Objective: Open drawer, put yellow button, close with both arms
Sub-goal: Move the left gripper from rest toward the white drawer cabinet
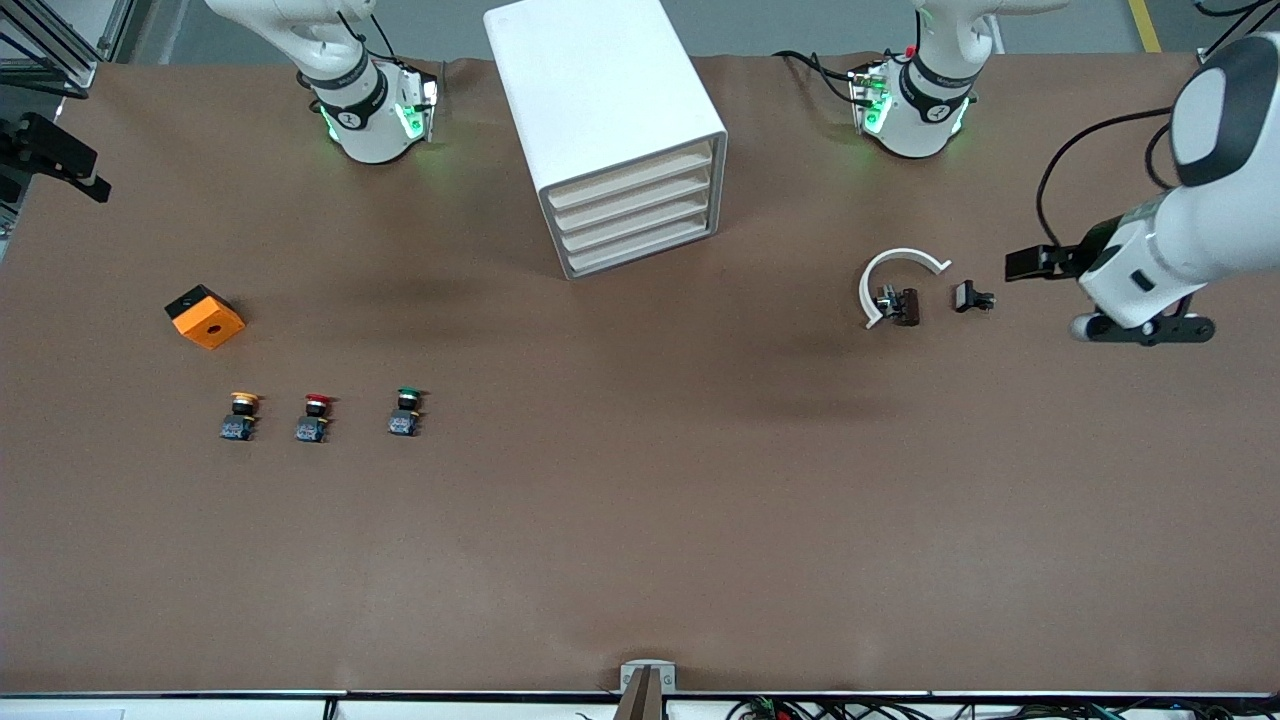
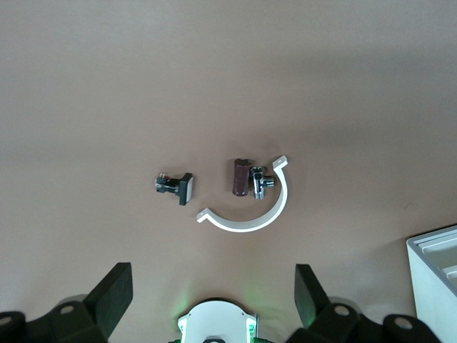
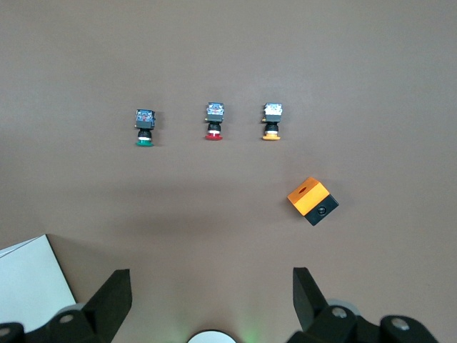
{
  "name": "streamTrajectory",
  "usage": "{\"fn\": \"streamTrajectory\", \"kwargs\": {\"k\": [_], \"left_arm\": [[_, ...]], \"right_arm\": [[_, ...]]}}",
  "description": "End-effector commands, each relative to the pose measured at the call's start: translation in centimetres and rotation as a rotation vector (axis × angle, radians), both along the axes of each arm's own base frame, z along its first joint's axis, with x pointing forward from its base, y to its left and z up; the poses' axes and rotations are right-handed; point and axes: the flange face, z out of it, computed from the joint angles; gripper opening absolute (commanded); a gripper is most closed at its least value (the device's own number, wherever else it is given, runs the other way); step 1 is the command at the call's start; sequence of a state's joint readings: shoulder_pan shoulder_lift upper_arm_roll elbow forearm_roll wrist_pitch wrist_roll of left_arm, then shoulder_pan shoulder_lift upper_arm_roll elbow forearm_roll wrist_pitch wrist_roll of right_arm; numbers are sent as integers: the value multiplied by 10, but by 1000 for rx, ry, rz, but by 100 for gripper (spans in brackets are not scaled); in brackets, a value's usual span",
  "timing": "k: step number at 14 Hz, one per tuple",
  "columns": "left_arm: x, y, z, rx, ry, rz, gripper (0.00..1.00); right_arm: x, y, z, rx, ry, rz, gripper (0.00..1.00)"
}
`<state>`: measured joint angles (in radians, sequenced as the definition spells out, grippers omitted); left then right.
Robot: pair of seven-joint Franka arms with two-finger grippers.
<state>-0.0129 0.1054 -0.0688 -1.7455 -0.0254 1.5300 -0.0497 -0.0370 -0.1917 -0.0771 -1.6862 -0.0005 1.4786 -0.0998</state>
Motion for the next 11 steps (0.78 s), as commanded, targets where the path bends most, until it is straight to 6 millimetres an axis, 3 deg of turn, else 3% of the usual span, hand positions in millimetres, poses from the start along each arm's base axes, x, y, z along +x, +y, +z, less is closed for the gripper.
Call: {"fn": "streamTrajectory", "kwargs": {"k": [1, 4, 7, 9, 11], "left_arm": [[11, -14, -20, 3, 18, 25, 100], [21, -48, -62, 45, 47, 91, 100], [25, -99, -104, 107, 49, 163, 100], [25, -118, -120, 141, 46, 225, 100], [25, -124, -126, 156, 53, 248, 100]], "right_arm": [[-7, 1, 4, 10, -9, 8, 100], [-7, 1, 4, 10, -8, 8, 100], [-7, -1, 6, 8, -14, 3, 100], [-5, -1, 13, 6, -29, 3, 100], [-3, -2, 16, 1, -38, 2, 100]]}}
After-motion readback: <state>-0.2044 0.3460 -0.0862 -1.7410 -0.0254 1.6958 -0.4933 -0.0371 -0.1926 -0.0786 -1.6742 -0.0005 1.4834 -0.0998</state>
